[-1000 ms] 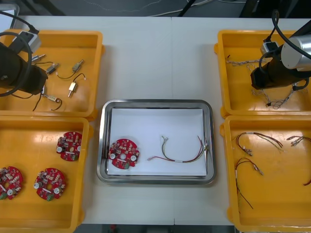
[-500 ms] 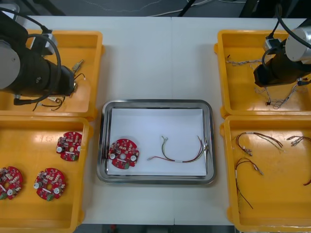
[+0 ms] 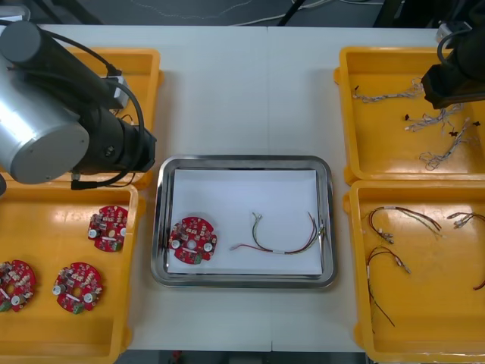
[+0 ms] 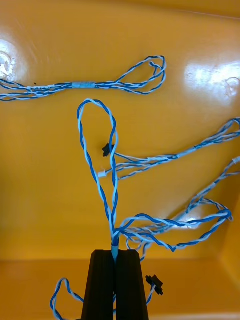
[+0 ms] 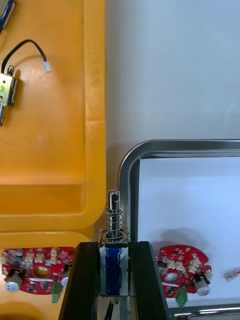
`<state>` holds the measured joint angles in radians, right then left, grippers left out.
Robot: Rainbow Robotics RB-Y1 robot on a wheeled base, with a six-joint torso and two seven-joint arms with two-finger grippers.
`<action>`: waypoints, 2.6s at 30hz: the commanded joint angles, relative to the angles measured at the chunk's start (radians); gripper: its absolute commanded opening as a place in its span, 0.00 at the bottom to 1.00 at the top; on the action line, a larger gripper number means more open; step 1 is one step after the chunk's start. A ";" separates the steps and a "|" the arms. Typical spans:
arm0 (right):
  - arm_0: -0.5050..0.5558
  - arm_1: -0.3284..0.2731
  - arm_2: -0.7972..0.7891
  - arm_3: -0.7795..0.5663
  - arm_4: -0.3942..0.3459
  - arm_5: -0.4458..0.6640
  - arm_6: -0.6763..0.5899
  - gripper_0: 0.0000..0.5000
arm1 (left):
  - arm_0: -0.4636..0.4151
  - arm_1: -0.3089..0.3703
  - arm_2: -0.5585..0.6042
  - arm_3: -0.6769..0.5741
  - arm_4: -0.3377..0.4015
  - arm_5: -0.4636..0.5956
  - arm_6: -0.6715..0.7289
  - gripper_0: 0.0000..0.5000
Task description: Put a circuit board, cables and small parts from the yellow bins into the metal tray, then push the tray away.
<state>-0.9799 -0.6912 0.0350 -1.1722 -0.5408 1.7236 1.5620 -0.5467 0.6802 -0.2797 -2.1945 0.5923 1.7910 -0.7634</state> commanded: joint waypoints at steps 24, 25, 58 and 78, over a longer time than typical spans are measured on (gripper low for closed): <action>-0.040 -0.103 -0.079 -0.317 -0.142 0.196 0.095 0.00 | -0.061 -0.061 -0.331 0.058 -0.190 -0.139 0.176 0.00; -0.026 -0.103 -0.079 -0.345 -0.162 0.196 0.095 0.00 | -0.062 -0.062 -0.342 0.071 -0.197 -0.156 0.179 0.00; 0.313 -0.113 -0.103 -0.957 -0.418 0.196 0.113 0.00 | -0.064 -0.084 -0.443 0.187 -0.229 -0.372 0.271 0.00; 0.340 -0.119 -0.112 -0.931 -0.361 0.196 0.119 0.00 | -0.062 -0.084 -0.475 0.269 -0.275 -0.450 0.266 0.00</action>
<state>-0.6425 -0.7744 -0.0448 -2.1138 -0.9232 1.9166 1.6261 -0.5718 0.6167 -0.7408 -1.9189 0.3322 1.3539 -0.5368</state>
